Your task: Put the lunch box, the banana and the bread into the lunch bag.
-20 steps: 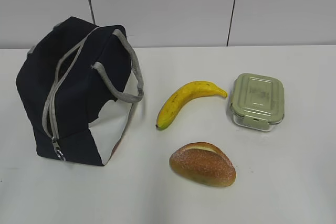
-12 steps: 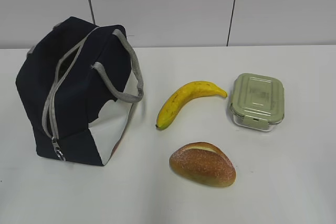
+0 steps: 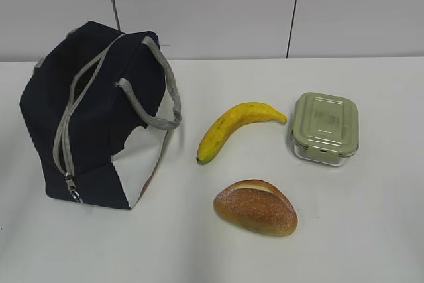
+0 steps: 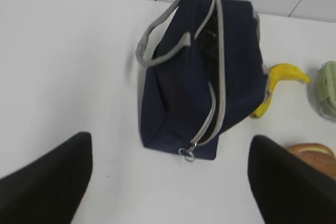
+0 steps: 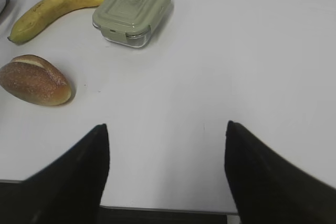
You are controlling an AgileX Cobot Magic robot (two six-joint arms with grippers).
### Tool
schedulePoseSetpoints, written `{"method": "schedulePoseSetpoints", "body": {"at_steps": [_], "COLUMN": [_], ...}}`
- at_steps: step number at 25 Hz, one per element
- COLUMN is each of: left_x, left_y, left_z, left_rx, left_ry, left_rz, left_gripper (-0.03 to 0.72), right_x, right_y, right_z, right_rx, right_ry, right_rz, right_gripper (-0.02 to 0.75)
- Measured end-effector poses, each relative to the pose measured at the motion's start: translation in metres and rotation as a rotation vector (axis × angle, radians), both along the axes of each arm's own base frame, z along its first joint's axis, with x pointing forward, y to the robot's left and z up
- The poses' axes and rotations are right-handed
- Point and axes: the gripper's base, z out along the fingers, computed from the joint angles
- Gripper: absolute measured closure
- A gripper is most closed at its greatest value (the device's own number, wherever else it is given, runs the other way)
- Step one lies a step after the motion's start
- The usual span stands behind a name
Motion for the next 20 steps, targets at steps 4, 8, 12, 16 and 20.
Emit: {"method": "schedulePoseSetpoints", "body": {"at_steps": [4, 8, 12, 16, 20], "left_x": [0.063, 0.125, 0.187, 0.245, 0.293], "left_y": [-0.004, -0.012, -0.027, -0.043, -0.050], "left_z": [0.048, 0.068, 0.063, 0.042, 0.011], "left_rx": [-0.032, -0.041, 0.008, 0.056, 0.068], "left_ry": [0.034, 0.152, 0.335, 0.448, 0.530], "left_rz": [-0.064, -0.129, -0.212, -0.250, -0.253], "left_gripper": [0.097, 0.099, 0.150, 0.208, 0.238], "right_x": [0.000, 0.000, 0.000, 0.000, 0.000], "right_y": [0.000, 0.000, 0.000, 0.000, 0.000], "right_z": [0.000, 0.000, 0.000, 0.000, 0.000], "right_rx": [0.000, 0.000, 0.000, 0.000, 0.000], "right_ry": [0.002, 0.002, 0.002, 0.002, 0.002], "right_rz": [0.000, 0.000, 0.000, 0.000, 0.000], "right_gripper": [0.229, 0.228, 0.229, 0.229, 0.229]}}
